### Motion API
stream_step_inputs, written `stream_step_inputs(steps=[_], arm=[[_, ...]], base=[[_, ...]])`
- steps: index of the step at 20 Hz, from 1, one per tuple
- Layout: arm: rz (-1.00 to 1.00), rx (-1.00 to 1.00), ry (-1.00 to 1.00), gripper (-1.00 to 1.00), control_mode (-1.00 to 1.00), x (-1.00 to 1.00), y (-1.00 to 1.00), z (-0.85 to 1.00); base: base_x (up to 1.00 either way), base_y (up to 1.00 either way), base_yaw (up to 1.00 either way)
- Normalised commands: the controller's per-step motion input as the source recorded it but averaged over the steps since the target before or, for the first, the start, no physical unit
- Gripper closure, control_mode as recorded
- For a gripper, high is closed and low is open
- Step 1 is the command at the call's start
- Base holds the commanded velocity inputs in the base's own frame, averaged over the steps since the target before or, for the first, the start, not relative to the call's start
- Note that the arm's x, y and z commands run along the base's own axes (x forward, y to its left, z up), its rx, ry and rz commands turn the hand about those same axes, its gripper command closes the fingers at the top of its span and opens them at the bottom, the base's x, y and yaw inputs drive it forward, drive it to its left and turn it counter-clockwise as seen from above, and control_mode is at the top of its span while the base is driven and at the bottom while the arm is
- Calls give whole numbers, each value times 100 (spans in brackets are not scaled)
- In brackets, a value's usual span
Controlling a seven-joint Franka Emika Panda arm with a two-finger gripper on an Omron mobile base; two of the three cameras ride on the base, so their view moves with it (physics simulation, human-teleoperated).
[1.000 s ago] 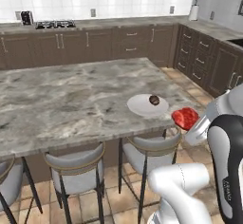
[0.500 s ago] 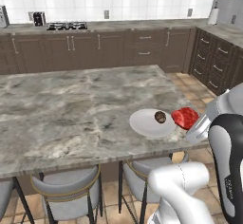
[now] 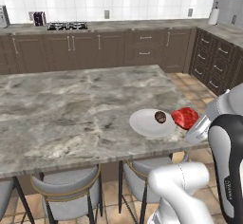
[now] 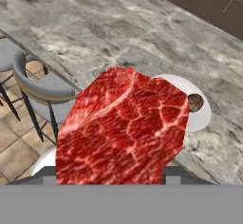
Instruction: Take the cheese, steak, and potato from the fridge and place them on the plate on the dining counter to create an appetizer plate.
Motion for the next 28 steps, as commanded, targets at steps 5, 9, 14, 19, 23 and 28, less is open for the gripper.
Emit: stream_step_inputs(steps=[5,9,14,19,23,28], arm=[[0,0,0,100,100,0,0,0],[-8,0,3,100,-100,29,-1,-4],[-15,0,11,100,-100,61,-6,-19],[-7,0,7,100,-100,63,0,-38],[-11,4,13,100,-100,54,1,-42],[-14,13,13,100,-100,36,2,-36]], base=[[14,0,-1],[4,0,-2],[0,0,0],[0,0,0],[0,0,0],[0,0,0]])
